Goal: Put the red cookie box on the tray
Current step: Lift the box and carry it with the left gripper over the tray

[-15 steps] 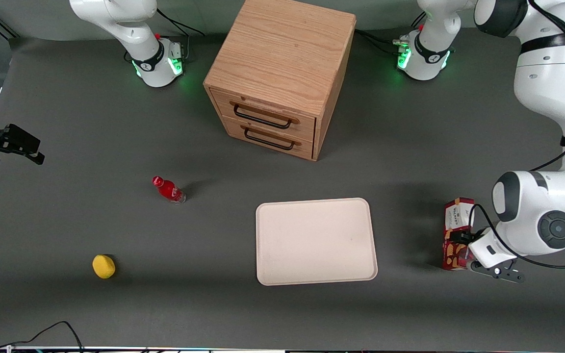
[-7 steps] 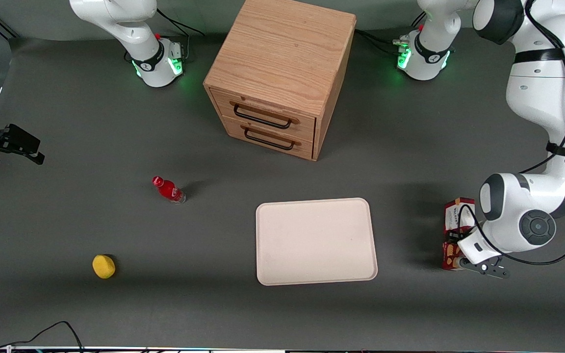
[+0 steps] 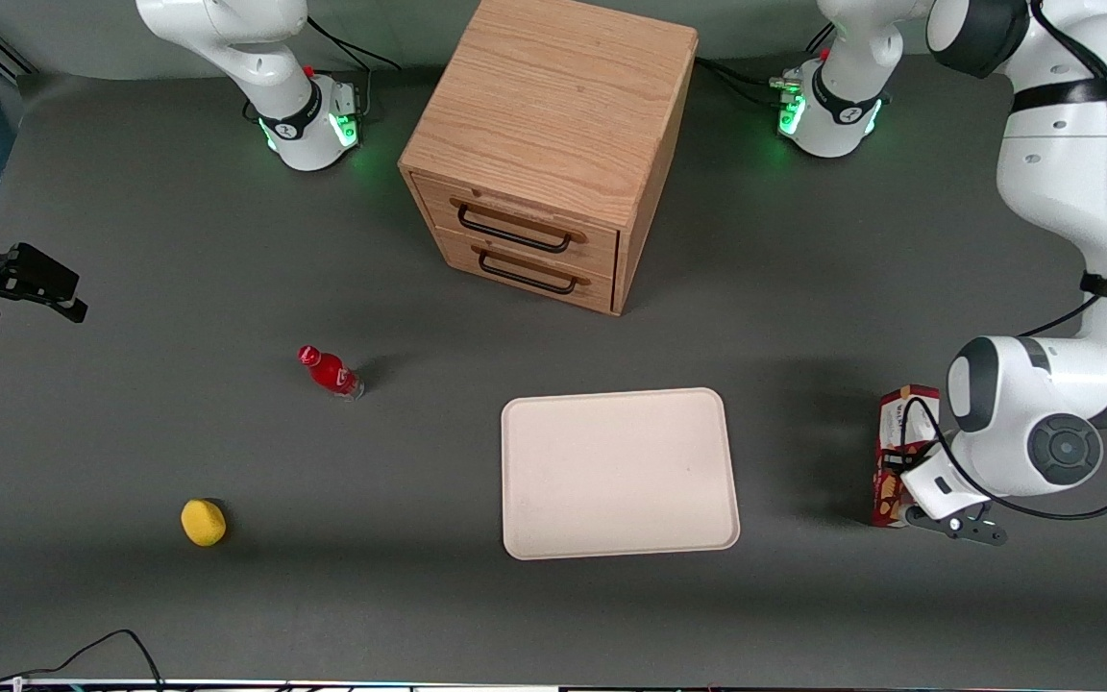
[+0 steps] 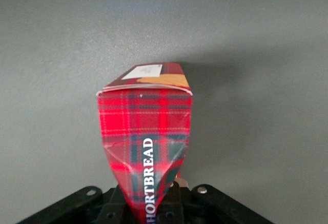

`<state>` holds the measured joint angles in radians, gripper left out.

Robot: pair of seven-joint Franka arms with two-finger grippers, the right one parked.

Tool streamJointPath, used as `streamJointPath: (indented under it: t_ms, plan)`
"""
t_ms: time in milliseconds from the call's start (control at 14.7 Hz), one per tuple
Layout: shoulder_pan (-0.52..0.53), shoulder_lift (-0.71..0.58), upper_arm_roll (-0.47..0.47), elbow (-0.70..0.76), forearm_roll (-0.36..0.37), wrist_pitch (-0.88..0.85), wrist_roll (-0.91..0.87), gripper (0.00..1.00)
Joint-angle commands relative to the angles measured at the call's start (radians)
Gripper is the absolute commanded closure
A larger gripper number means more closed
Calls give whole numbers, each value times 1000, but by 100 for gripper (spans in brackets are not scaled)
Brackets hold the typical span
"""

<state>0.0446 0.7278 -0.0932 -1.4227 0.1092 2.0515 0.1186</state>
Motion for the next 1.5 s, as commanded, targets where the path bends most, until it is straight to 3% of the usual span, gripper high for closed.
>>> streamJointPath:
  t_ms: [0, 205, 477, 1432]
  plan:
    - [-95, -37, 6, 152, 7, -213, -188, 100]
    - [-163, -67, -22, 200, -8, -268, -444, 100]
    - [-175, -48, -187, 228, -19, -191, -683, 100]
    - [-247, 157, -209, 219, 75, 59, -685, 100]
